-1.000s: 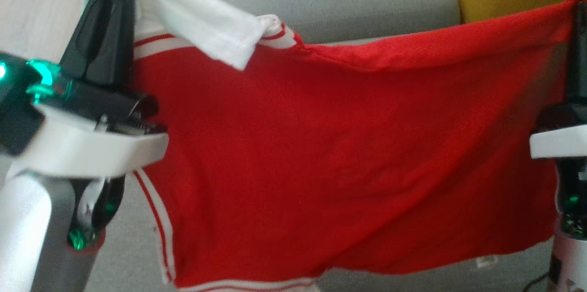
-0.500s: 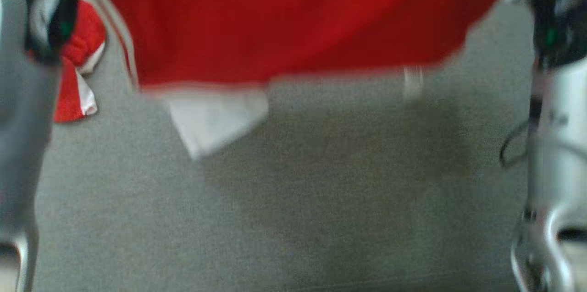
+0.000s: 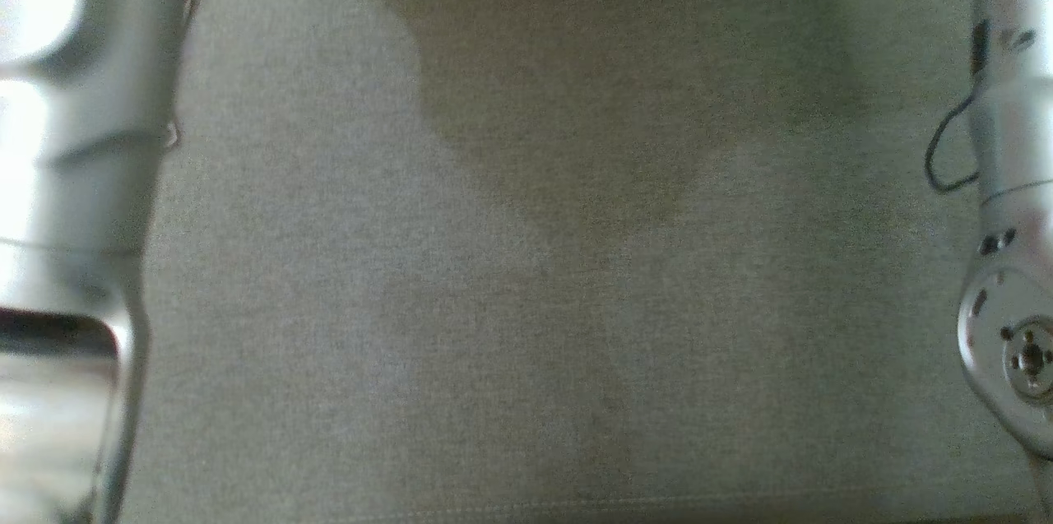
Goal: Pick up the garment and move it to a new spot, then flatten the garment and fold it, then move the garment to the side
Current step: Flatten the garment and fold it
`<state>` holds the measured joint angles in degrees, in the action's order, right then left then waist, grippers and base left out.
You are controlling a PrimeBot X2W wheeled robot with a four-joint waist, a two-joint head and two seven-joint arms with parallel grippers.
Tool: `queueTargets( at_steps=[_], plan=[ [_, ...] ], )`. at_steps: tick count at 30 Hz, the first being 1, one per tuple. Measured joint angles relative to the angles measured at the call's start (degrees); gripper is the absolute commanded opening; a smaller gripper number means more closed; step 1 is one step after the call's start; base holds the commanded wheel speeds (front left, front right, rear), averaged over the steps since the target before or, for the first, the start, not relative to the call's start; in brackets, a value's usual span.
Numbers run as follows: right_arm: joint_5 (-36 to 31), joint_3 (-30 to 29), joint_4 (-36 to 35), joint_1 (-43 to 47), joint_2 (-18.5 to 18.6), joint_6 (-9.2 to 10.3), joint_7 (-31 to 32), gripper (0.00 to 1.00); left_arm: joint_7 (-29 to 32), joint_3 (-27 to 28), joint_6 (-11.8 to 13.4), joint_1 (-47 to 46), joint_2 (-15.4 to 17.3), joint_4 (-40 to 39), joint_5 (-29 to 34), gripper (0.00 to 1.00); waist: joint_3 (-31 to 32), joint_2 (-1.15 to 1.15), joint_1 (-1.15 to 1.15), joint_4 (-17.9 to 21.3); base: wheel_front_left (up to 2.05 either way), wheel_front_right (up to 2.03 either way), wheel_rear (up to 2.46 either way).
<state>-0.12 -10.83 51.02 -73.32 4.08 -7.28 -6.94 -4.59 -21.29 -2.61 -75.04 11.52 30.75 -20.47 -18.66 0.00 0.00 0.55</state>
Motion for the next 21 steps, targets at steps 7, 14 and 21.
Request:
queueTargets(
  at_steps=[7,14,21],
  plan=[
    [-0.7,1.7,10.5,4.9,0.0,0.00,-5.9,0.00,-5.3,-1.6,-1.5,11.6,-1.2,3.0,-2.2,0.00,-4.8,0.00,0.01,-1.1,0.00,0.00,0.00],
    [5.7,6.3,11.8,11.4,0.0,0.00,-7.3,0.00,-8.4,-1.6,-2.2,22.6,-0.7,0.7,-4.5,0.00,-6.6,0.00,0.01,-0.8,0.00,0.00,0.00],
    [10.3,8.4,2.4,20.0,-0.1,0.00,-7.4,0.00,-9.4,-1.0,-0.9,33.7,0.8,-8.6,-5.5,0.00,-4.5,0.00,-0.01,-0.5,0.00,0.00,0.00]
  ],
)
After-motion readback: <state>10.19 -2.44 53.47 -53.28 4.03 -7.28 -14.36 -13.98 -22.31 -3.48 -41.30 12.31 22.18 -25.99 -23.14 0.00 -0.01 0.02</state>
